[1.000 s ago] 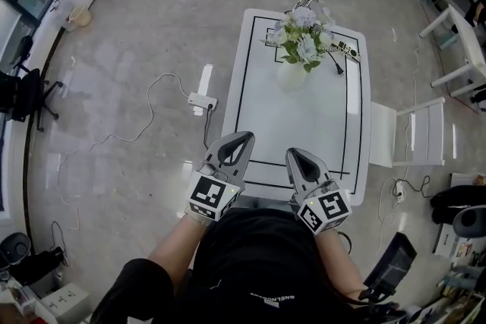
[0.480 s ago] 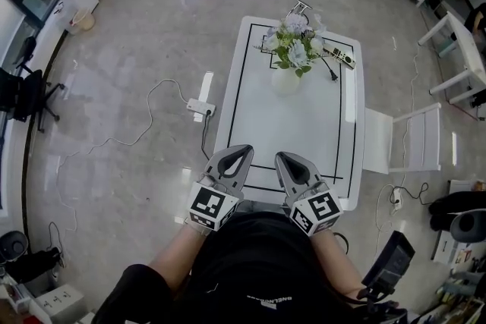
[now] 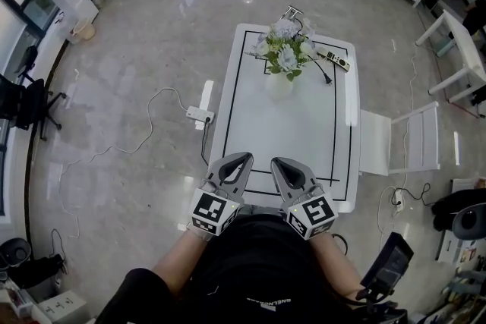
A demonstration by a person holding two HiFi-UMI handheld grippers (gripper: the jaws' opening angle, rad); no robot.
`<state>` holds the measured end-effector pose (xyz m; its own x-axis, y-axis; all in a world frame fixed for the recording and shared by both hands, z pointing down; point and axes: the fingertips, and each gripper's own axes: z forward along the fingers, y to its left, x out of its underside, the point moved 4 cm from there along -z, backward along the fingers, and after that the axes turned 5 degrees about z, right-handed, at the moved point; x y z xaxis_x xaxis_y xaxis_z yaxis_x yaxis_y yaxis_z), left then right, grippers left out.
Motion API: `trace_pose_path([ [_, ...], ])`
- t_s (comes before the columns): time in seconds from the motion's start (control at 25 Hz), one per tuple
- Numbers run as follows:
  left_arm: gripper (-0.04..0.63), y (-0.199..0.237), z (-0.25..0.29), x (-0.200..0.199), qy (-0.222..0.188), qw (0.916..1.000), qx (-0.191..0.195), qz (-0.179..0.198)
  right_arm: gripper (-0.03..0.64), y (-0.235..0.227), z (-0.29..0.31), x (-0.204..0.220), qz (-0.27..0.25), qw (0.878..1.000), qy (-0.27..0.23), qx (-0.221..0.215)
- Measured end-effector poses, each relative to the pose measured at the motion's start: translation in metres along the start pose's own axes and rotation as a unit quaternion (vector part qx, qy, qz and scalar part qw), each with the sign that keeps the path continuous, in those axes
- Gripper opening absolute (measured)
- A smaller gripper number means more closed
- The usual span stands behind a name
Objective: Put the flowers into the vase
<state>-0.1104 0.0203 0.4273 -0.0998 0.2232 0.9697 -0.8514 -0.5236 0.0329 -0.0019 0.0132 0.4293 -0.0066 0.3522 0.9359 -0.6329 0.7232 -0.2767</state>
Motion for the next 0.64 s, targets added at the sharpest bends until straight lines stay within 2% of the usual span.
trace_pose_path([
  [0.4, 0.006, -0.021, 0.004, -0.001, -0.001, 0.9999, 0.009, 0.009, 0.000, -0.008, -0.007, 0.003, 0.006, 1.000, -0.010, 0.003],
  [0.64, 0.005, -0.013, 0.025, -0.001, -0.018, 0.9998, -0.010, 0.006, 0.000, -0.025, 0.009, -0.002, -0.014, 1.000, -0.013, -0.018],
])
